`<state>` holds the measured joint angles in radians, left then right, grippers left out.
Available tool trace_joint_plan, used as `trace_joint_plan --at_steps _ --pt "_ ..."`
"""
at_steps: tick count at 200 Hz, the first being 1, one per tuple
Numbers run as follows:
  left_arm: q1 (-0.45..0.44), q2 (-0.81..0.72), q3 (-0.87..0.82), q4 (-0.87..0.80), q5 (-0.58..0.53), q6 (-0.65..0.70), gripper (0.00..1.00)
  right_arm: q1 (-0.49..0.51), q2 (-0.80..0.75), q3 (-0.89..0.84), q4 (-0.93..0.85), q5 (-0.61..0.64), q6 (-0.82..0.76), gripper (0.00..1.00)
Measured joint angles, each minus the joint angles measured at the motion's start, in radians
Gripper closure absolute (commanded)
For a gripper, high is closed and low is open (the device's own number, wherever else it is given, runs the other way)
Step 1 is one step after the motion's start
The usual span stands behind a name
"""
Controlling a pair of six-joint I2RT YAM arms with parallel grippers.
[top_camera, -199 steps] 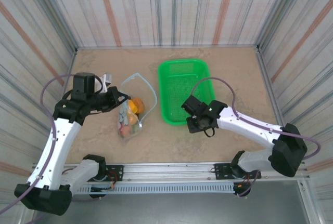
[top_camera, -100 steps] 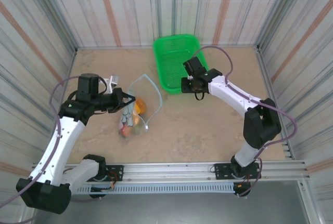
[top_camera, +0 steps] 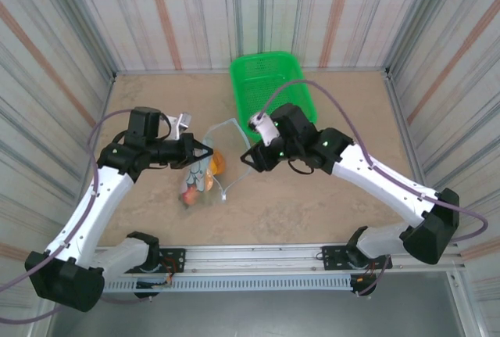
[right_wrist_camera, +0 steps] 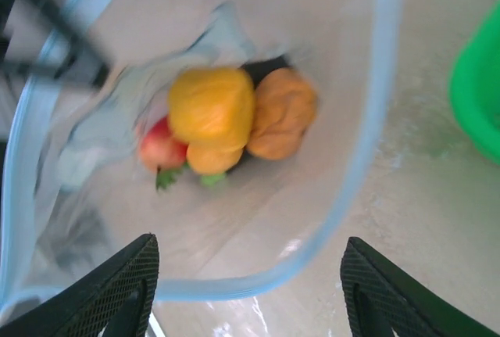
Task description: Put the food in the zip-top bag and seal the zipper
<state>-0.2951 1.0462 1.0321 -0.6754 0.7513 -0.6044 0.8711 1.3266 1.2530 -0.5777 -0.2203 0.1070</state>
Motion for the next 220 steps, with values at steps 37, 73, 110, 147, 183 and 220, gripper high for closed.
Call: trace_joint_plan --at_steps 37,73,110,147,183,220 --pt "-0.001 0.037 0.044 -0.034 0.001 0.061 1.0 0.199 0.016 -0.031 -0.043 0.128 -0.417 0.47" --pt "-0.034 0.061 0.062 -0.049 0.0 0.096 1.0 0.2 0.007 -0.083 0.029 0.168 -0.634 0.45" --pt "-0.1 0.084 0.103 -0.061 -0.003 0.121 0.99 0.194 0.02 -0.06 0.048 0.121 -0.718 0.8" --pt "-0.144 0.135 0.158 -0.065 -0.019 0.142 0.88 0.194 0.091 0.057 -0.034 0.0 -0.707 0.95" --pt "-0.179 0.185 0.232 -0.084 -0.046 0.181 0.67 0.193 0.093 0.095 -0.07 -0.087 -0.616 0.96" --pt "-0.179 0.177 0.303 -0.109 -0.152 0.208 0.4 0.105 0.113 0.209 -0.089 -0.161 -0.363 0.98"
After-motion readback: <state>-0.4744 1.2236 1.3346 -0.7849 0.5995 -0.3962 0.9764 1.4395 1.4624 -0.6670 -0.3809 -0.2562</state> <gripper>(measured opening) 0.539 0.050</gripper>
